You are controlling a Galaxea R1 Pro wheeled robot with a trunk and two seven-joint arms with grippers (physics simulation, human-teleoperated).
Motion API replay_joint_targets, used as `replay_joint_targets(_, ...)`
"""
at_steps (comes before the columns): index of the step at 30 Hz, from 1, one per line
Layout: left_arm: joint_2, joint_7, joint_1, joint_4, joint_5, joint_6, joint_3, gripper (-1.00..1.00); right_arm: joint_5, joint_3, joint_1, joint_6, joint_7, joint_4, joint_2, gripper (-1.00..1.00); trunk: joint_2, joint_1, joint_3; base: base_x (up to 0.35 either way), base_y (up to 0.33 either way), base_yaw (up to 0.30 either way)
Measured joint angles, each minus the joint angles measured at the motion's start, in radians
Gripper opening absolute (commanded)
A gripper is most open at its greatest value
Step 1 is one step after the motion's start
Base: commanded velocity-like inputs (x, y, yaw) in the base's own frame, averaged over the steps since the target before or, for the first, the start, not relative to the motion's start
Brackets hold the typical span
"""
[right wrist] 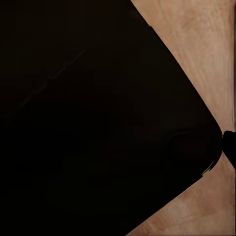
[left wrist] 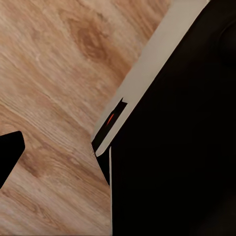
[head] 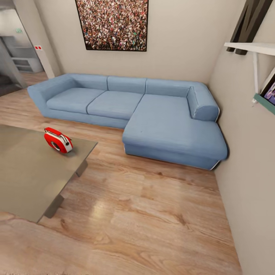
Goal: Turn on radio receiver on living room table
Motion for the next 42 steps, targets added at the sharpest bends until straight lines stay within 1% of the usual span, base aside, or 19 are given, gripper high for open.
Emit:
replay_joint_targets(8, 0.003, 0.0, 0.0, -0.004, 0.024, 0.0, -0.001, 1.0, 0.0, 0.0, 0.0, 0.0, 0.0, 0.0, 0.0, 1.0, 0.0, 0.0, -0.006, 0.102, -0.119, 0.245)
replay_joint_targets(36, 0.004, -0.001, 0.0, -0.007, 0.028, 0.0, 0.0, 1.0, 0.0, 0.0, 0.0, 0.0, 0.0, 0.0, 0.0, 1.0, 0.0, 0.0, -0.027, 0.107, -0.12, 0.245)
replay_joint_targets(42, 0.004, -0.001, 0.0, -0.007, 0.027, 0.0, 0.0, 1.0, 0.0, -0.001, 0.0, 0.0, 0.001, 0.0, 0.0, 1.0, 0.0, 0.0, -0.029, 0.16, -0.117, 0.079)
